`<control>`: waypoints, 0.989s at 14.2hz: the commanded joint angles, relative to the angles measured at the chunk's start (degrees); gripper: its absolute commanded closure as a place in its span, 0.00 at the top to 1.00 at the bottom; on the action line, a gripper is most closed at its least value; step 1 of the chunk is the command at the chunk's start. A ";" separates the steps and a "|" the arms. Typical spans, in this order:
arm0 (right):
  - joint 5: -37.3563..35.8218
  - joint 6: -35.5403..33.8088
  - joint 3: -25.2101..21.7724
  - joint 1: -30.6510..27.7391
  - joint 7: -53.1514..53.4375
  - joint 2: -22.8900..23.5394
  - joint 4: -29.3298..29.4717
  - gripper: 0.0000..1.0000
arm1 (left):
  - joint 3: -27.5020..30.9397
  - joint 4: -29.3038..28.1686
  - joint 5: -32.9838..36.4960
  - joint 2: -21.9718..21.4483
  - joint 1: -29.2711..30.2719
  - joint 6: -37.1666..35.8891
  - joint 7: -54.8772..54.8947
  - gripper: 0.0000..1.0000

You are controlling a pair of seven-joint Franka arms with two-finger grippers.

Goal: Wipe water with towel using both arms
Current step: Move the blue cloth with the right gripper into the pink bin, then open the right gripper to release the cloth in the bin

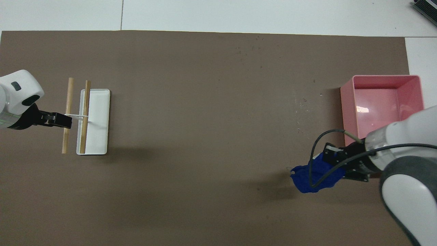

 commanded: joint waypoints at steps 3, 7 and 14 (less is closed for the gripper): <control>-9.22 -3.03 0.42 -7.25 -5.26 5.27 13.84 0.00 | 1.16 0.13 -0.72 -0.40 -0.93 1.17 0.55 1.00; -16.18 1.97 0.33 -11.46 -18.52 6.59 13.86 0.00 | 1.16 0.04 -0.72 -0.49 -0.85 1.79 0.55 1.00; -16.18 13.66 0.33 -20.97 -36.74 8.18 3.24 0.00 | 1.16 -0.05 -0.72 -0.57 -0.85 2.14 0.90 1.00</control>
